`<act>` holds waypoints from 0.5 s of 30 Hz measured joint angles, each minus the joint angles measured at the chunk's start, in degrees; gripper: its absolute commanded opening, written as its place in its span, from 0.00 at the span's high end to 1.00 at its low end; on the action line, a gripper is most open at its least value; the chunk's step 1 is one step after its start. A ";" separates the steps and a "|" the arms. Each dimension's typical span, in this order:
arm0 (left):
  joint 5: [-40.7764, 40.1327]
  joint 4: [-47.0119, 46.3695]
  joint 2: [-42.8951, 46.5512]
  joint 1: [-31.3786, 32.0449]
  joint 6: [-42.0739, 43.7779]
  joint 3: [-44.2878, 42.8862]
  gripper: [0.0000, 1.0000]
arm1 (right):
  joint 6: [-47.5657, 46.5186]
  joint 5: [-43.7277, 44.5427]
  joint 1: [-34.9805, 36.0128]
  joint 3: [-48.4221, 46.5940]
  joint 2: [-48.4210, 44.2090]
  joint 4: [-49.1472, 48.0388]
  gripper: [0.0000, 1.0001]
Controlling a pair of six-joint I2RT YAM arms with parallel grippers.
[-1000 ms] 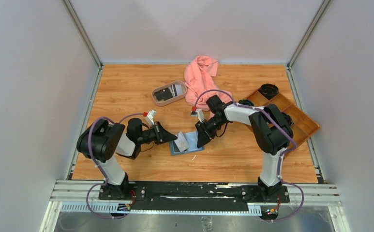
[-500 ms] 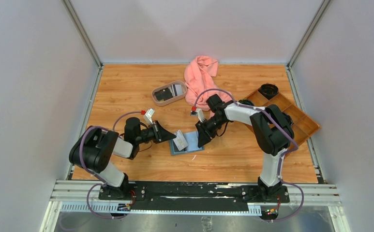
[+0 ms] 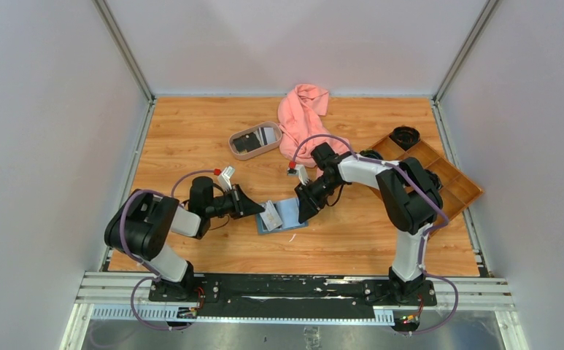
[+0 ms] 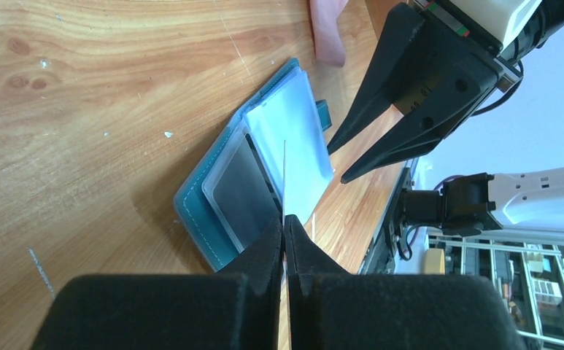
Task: Put the credit cards into the card holder
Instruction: Insert the credit card into the card holder.
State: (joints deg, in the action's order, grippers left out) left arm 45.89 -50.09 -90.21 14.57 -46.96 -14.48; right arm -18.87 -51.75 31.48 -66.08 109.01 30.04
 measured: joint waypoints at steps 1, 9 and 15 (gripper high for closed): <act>0.02 -0.24 -0.20 0.00 -0.17 0.00 1.00 | 0.00 0.02 0.00 0.00 0.11 0.02 0.66; 0.66 -8.28 -5.07 -0.04 -4.61 0.07 1.00 | 0.00 0.07 0.02 -0.07 0.50 0.11 0.66; 0.92 -15.56 -9.46 -0.13 -8.20 0.68 1.00 | 0.00 0.13 0.02 -0.09 0.52 0.15 0.66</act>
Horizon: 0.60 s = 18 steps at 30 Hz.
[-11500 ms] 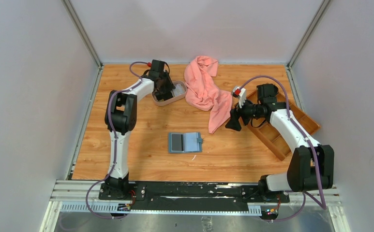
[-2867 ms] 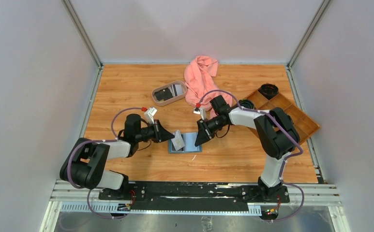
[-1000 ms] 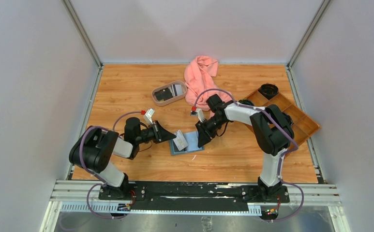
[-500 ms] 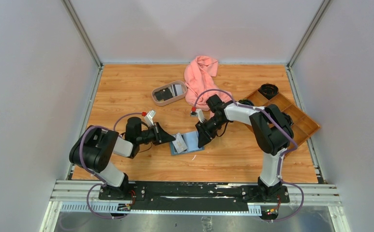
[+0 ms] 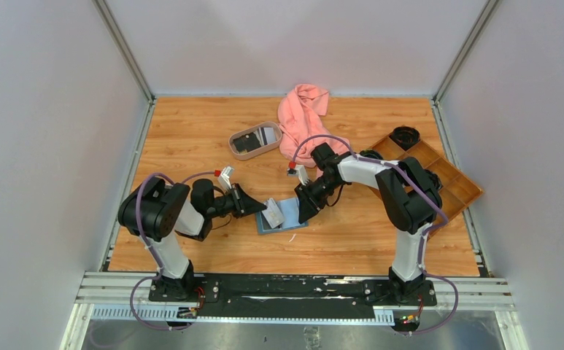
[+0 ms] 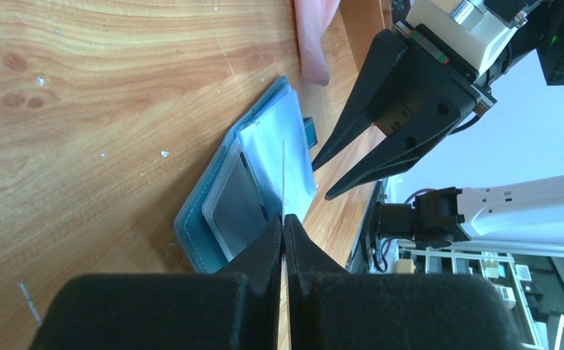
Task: Put the credit cards into the card holder
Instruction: Insert the credit card into the card holder.
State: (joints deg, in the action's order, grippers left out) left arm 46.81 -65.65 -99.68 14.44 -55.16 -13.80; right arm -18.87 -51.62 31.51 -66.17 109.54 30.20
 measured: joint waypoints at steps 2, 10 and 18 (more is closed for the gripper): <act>0.00 -1.31 -0.70 0.00 -0.63 0.11 1.00 | 0.00 0.00 0.00 0.00 0.00 0.00 0.66; -0.57 -0.70 -0.98 0.00 -0.24 0.11 1.00 | 0.00 0.00 0.00 0.00 0.00 0.04 0.66; -0.98 0.94 -0.98 0.00 0.04 0.26 1.00 | 0.00 0.02 0.00 0.00 0.00 0.07 0.66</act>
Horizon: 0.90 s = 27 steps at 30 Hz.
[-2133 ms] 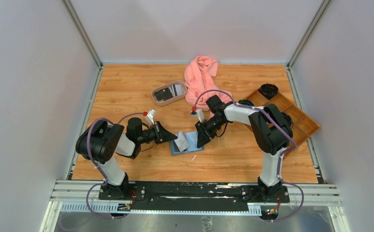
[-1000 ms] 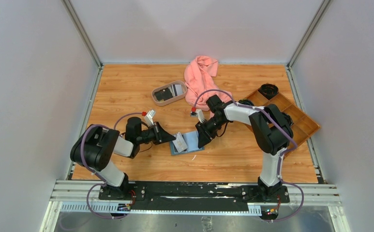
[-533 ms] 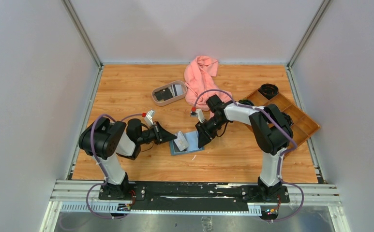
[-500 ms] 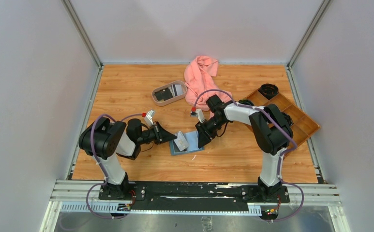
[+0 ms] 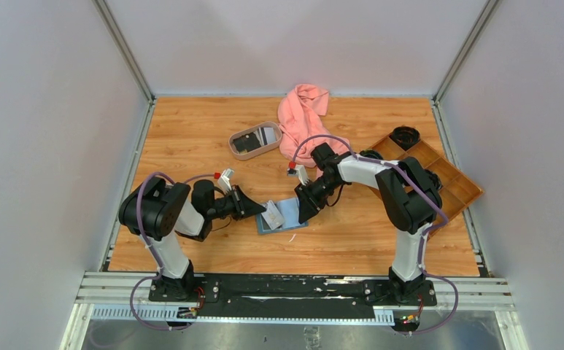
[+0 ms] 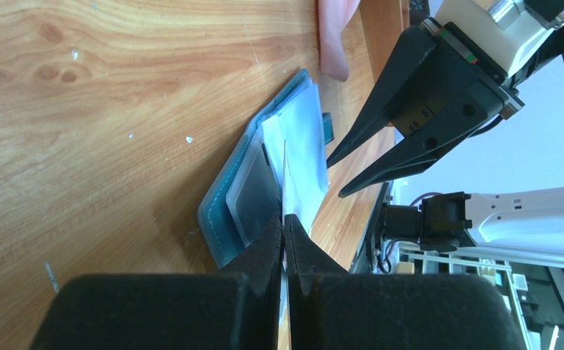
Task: Put the credit cards into the card holder
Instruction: Insert the credit card into the card holder.
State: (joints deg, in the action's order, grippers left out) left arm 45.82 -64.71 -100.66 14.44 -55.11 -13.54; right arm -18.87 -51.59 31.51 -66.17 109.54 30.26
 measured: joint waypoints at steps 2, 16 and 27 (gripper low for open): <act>-0.09 0.79 0.00 0.00 -0.02 0.04 1.00 | 0.00 0.00 0.00 0.00 0.00 0.00 0.66; -3.98 3.65 0.00 3.87 -0.42 -0.68 1.00 | 0.00 0.00 0.00 0.00 0.00 0.04 0.66; -5.27 4.37 -0.22 4.55 -1.09 -1.75 1.00 | -0.02 0.00 0.00 0.00 0.00 0.04 0.66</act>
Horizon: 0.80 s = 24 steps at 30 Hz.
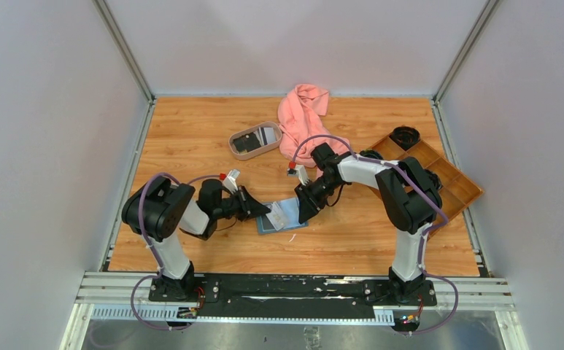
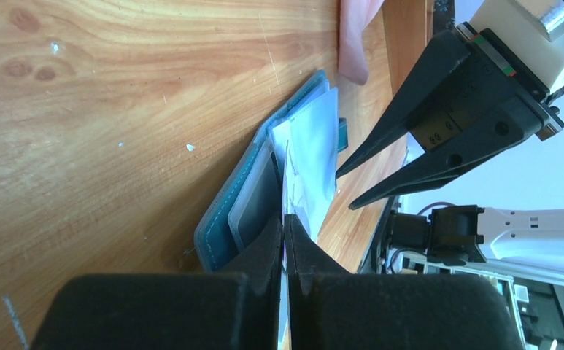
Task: Put the credit cards into the card holder
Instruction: Insert the credit card into the card holder.
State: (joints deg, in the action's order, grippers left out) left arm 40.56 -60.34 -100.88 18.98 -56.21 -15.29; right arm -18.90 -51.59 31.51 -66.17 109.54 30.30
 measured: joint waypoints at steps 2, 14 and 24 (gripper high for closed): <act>-0.13 1.05 -0.04 0.09 -0.02 -0.46 1.00 | 0.02 0.00 0.00 0.00 0.00 0.00 0.66; 0.17 7.89 -0.02 0.66 1.03 -3.58 1.00 | 0.02 0.02 0.00 -0.02 0.02 0.22 0.66; 2.54 18.71 0.68 0.66 6.14 -8.83 1.00 | 0.04 0.11 0.00 -0.04 0.02 0.31 0.66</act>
State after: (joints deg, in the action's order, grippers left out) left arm 43.09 -41.63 -100.20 19.64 -50.06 -24.12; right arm -18.85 -51.48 31.51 -66.22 109.56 30.61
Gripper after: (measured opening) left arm 0.008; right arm 0.338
